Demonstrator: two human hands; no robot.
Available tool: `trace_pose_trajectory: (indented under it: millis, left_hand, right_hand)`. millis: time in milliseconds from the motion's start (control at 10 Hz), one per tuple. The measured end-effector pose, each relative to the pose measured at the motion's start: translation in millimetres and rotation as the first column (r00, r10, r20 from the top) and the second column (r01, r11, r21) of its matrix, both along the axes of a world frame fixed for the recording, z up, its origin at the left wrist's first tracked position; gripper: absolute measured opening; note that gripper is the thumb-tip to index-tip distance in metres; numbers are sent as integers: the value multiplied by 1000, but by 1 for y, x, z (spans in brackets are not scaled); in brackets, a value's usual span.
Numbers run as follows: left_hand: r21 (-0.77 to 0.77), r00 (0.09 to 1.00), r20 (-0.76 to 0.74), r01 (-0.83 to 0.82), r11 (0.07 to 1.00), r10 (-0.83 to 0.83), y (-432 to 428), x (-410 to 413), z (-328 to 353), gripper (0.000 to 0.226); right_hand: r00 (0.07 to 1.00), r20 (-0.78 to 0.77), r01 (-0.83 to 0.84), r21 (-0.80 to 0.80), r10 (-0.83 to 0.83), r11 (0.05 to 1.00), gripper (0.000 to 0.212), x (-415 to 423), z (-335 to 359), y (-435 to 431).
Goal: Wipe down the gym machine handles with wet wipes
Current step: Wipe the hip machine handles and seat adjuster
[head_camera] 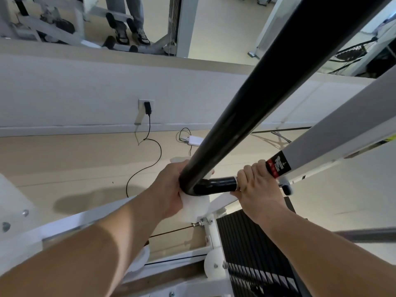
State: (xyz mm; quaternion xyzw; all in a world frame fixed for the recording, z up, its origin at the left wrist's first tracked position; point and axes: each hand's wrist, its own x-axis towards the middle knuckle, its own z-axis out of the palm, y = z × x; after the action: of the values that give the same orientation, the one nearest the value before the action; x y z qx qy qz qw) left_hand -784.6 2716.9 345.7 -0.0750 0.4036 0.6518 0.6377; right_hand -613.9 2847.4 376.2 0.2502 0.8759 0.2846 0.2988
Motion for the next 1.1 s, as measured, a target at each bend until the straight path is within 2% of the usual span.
trace_pose_trajectory:
  millis: [100,200,300,400,500,600,700,800,900,1000,1100]
  left_hand:
    - [-58,986,82,-138,989,142,-5,16,-3,40]
    - [-122,934,208,-269,955,289,-40,47,11,31]
    - [-198,888,151,-403,893,434,-68,73,28,32]
    - [-355,876,138,-391,849,461,-60,76,20,23]
    - [-373,898,199,-301,878,392,-22,70,8,29]
    - [-275,874,280,-323,905,397,13,67,12,31]
    - [-190,874,340,-297,936,347,26,71,11,18]
    - [-205,921,-6,-383,901,390,0,94,11,13]
    - [-235,831,204,-472,850,518,-35,96,26,26]
    - [-403,958,-86,-286,869,275,-47,98,44,46]
    - [-86,444,-896,-219,972,21,-43,112,74,47]
  right_hand:
    - [1000,-18,20,7,-20,1000,51,2,-4,0]
    - [999,-24,37,-4,-37,999,51,1,-3,0]
    - [999,-38,37,-23,-38,999,50,1,0,-1]
    - [998,-49,47,-35,-49,998,50,1,0,-1]
    - [997,-45,54,-31,-56,998,49,0,-3,0]
    - [996,-58,68,-28,-69,997,41,1,-7,2]
    - [997,-41,68,-19,-69,997,32,0,-10,5]
    - [998,-18,68,-6,-68,998,27,0,-9,4]
    - [998,-22,54,38,-53,998,25,2,-6,1]
    - [998,-23,66,36,-66,997,23,-2,-8,-1]
    - [997,75,-2,15,1,1000,27,3,-5,-2]
